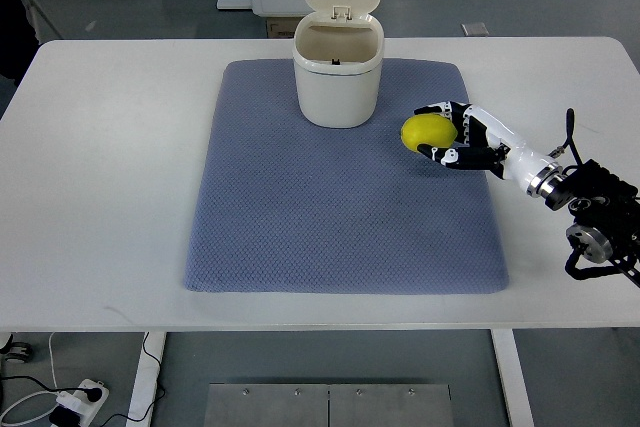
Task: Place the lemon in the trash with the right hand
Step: 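Lift the lemon with the right hand and carry it toward the bin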
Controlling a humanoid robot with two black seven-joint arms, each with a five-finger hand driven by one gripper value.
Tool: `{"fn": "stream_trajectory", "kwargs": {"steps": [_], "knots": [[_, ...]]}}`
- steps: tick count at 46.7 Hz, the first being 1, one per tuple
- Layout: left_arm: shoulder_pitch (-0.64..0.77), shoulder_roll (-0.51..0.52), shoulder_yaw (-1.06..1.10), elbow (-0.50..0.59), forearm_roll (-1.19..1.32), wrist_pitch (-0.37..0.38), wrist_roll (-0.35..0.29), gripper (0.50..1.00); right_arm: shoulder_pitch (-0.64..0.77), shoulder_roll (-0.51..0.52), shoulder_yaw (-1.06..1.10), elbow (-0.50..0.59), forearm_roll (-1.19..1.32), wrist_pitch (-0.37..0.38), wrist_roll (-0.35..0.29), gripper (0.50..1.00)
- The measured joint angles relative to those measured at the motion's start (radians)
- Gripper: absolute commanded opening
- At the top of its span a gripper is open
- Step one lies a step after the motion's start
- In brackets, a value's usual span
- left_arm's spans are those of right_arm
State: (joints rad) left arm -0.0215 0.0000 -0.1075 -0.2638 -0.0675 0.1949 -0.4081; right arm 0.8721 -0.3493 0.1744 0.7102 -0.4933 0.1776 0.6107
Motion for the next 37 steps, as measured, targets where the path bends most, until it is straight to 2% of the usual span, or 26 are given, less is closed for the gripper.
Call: {"fn": "stream_trajectory", "kwargs": {"steps": [25,37], "knots": [[-0.001,0.000,0.000,0.000,0.000,0.000,0.000,1.000,0.192,-0.051,0.011,0.002,0.002,0.020,0.000,0.500],[-0.002,0.000,0.000,0.000,0.000,0.000,0.000,1.000,0.295,-0.053,0.002,0.002,-0.007,0.019,-0.100,0.500]]}}
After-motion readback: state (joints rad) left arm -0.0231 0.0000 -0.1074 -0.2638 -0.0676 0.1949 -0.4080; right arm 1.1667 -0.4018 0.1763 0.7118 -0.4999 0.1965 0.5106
